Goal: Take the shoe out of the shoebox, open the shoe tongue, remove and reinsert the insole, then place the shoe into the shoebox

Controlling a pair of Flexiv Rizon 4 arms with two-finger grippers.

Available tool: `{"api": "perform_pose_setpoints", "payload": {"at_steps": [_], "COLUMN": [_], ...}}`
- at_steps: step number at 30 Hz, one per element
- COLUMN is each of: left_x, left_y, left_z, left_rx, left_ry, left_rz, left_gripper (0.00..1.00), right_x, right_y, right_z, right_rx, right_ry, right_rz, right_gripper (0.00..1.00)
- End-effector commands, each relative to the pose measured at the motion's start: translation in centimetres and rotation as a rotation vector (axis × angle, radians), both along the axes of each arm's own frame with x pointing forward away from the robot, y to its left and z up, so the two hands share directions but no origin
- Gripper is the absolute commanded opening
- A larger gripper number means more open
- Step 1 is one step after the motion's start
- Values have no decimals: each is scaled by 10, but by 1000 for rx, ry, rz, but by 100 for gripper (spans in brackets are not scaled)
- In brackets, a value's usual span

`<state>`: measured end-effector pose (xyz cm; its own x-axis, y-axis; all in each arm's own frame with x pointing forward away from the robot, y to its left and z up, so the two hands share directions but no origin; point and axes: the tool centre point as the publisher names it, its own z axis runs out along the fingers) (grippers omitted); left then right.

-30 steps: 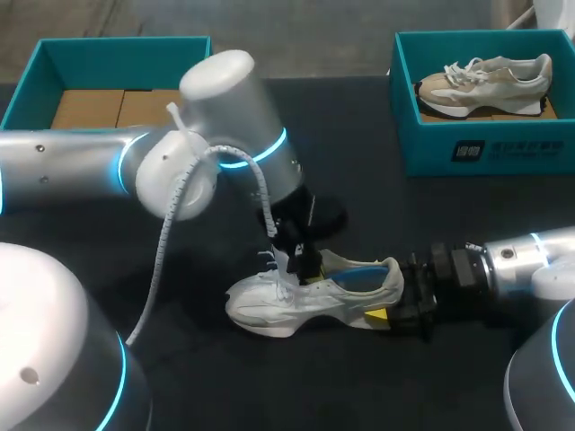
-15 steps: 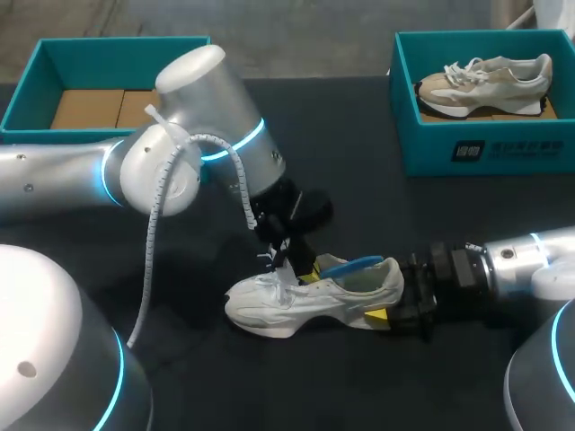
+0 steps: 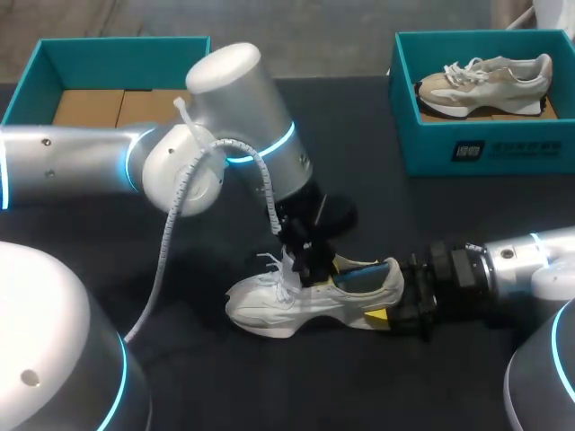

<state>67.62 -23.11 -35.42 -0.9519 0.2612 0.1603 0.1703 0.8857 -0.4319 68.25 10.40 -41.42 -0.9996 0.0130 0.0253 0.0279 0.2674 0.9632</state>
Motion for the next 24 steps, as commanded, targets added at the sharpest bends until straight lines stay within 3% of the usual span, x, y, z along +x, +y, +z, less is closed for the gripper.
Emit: {"api": "perform_pose_setpoints", "payload": {"at_steps": [1, 13, 24], "left_x": [-6, -16, -34], "left_y": [10, 8, -6], "left_z": [15, 46, 56], "left_rx": [-9, -38, -15], "left_ry": [-34, -143, -262], "left_rz": [12, 25, 58], "left_gripper": [29, 35, 38], "right_x": [-1, -1, -1], "right_y": [1, 1, 1], "right_z": [0, 0, 0], "right_rx": [-3, -3, -3], "right_ry": [0, 0, 0], "right_rz": [0, 0, 0], "right_gripper": [0, 0, 0]}}
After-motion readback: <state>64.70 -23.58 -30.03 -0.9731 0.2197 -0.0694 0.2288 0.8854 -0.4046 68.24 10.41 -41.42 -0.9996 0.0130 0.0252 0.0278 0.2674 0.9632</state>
